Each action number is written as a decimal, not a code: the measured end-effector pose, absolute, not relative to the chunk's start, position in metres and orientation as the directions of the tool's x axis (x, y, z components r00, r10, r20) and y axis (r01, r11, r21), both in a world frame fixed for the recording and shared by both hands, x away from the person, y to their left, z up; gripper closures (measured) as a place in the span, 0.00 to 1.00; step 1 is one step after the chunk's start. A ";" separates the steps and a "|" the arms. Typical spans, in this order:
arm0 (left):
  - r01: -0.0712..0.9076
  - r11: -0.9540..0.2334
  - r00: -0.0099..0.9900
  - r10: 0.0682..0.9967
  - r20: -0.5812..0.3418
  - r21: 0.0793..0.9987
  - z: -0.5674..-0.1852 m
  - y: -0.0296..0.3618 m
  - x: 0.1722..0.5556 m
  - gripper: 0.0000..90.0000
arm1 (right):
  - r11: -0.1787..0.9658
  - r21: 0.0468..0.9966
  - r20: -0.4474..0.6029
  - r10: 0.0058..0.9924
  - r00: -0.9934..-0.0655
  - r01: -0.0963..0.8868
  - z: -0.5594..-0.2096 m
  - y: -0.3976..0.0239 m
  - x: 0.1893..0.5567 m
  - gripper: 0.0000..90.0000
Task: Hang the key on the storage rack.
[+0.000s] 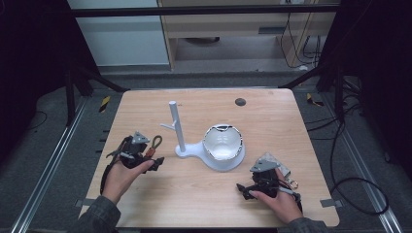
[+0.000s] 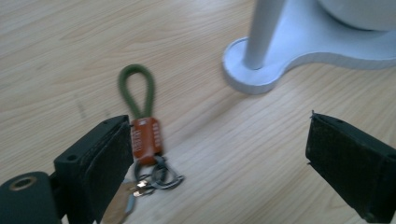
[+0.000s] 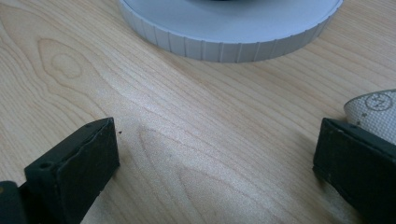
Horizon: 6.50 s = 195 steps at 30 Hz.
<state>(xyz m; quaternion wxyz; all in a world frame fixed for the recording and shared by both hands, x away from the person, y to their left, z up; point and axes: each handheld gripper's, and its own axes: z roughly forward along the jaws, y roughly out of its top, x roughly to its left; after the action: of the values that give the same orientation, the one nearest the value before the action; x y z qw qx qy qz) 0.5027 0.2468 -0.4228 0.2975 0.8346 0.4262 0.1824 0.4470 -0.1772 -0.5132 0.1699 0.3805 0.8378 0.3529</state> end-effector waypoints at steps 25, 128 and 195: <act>0.755 -0.485 0.544 0.839 -0.008 0.441 -0.446 0.260 0.559 0.49 | 0.455 0.720 -0.005 0.759 -0.652 0.524 -0.513 -0.178 0.445 0.00; 0.375 -0.357 0.618 0.784 0.056 0.856 -0.383 0.275 0.449 0.74 | 0.456 0.719 -0.005 0.757 -0.653 0.524 -0.513 -0.178 0.445 0.00; 0.312 -0.333 0.657 0.752 0.051 0.890 -0.382 0.212 0.460 0.73 | 0.458 0.720 -0.007 0.756 -0.654 0.522 -0.513 -0.179 0.444 0.00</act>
<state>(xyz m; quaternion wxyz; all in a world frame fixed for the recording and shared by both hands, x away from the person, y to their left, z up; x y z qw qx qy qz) 0.4598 0.2117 -0.3820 0.4668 0.7815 0.3402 0.2359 0.4444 -0.1786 -0.5128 0.1656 0.3815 0.8377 0.3541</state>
